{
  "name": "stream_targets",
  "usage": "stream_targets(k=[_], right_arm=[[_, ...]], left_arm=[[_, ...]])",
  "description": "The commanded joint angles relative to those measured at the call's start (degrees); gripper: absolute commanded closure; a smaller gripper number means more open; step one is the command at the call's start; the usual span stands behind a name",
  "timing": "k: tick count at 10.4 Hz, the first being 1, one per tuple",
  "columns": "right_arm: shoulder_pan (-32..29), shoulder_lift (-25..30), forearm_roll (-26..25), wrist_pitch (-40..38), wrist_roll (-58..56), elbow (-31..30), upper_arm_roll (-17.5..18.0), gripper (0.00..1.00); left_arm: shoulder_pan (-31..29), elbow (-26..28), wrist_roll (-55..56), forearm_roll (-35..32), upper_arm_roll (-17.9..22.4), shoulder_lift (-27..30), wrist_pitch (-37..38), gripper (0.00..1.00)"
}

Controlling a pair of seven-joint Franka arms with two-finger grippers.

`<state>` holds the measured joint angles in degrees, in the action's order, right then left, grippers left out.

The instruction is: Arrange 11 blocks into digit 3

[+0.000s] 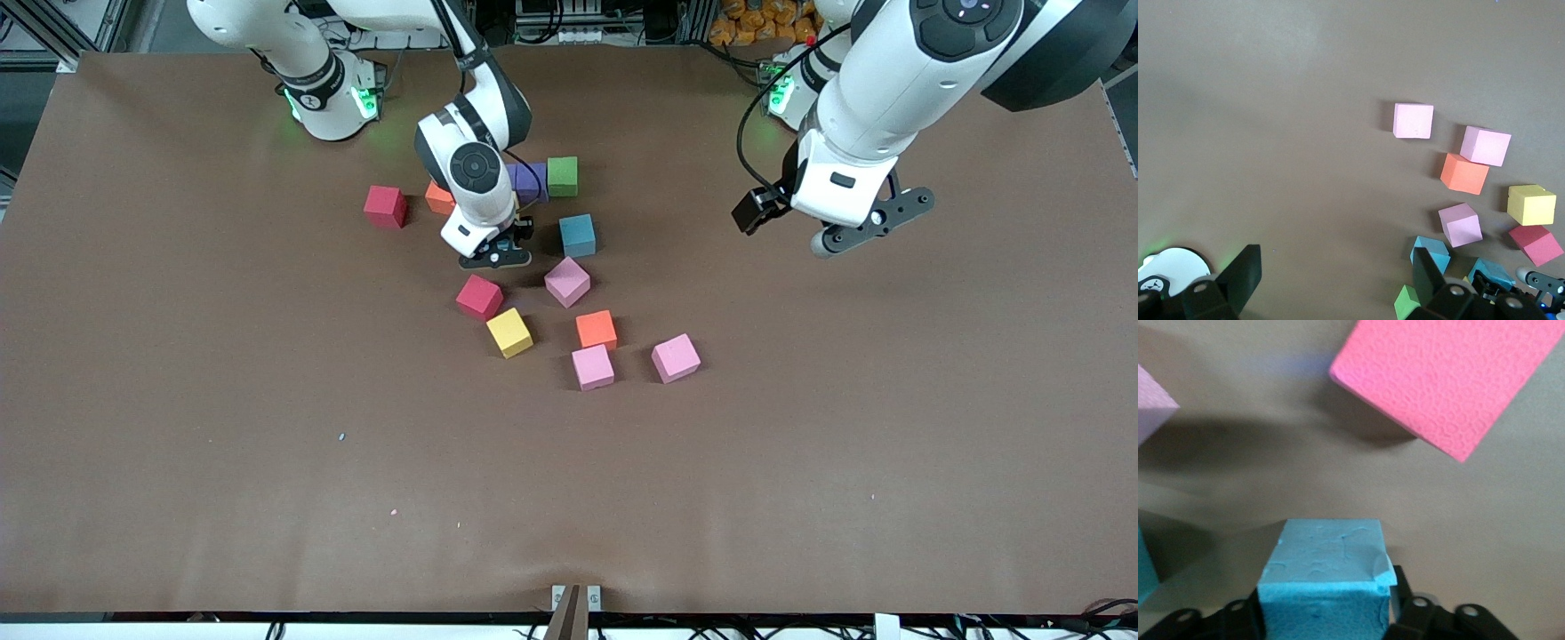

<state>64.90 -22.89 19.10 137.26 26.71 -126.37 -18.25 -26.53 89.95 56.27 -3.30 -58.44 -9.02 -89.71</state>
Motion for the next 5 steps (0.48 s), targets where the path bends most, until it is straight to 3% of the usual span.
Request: stream_targets(k=[1, 5], right_arm=[[0.15, 2.49, -0.73, -0.41, 0.54, -1.33, -0.38, 0.0], [-0.03, 6.09, -0.73, -2.07, 0.28, -0.37, -2.57, 0.0]], left_arm=[[-0.37, -0.39, -1.08, -1.0, -0.1, 1.11, 1.29, 0.0], [-0.37, -0.39, -1.08, -1.0, -0.01, 1.11, 1.29, 0.0]])
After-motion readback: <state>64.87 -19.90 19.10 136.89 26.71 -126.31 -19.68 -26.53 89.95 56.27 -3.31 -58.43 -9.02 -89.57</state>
